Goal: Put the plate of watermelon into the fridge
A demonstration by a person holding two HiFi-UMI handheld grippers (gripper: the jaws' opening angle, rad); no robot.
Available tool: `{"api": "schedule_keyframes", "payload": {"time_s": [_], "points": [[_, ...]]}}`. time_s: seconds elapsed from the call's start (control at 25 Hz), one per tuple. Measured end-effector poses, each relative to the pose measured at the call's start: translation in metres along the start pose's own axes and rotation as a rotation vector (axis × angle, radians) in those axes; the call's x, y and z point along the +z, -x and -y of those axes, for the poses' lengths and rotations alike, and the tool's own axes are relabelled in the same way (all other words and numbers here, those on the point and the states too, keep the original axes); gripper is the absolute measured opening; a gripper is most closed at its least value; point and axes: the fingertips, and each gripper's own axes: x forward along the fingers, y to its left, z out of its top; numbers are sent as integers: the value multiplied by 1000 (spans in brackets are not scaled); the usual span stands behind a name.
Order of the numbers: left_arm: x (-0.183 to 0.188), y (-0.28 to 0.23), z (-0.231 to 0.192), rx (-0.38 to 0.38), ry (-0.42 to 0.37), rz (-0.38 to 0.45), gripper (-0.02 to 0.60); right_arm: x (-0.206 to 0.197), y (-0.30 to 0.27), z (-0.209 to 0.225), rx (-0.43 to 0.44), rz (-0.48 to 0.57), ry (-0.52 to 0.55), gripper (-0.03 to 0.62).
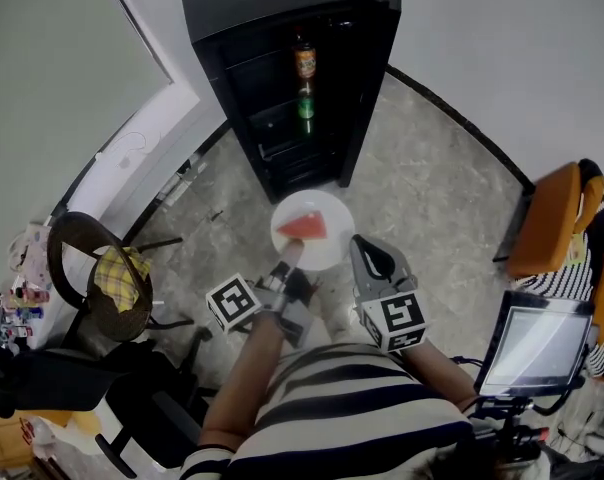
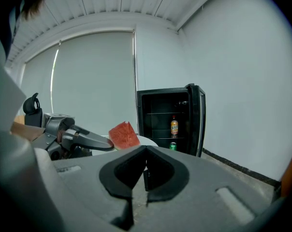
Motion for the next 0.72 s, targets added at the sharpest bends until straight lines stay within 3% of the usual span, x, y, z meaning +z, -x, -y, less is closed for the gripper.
{"api": "schedule_keyframes", "payload": {"time_s": [0.72], "points": [[57, -35, -11, 1, 15, -27, 21, 24, -69, 6, -29, 23, 18, -3]]}}
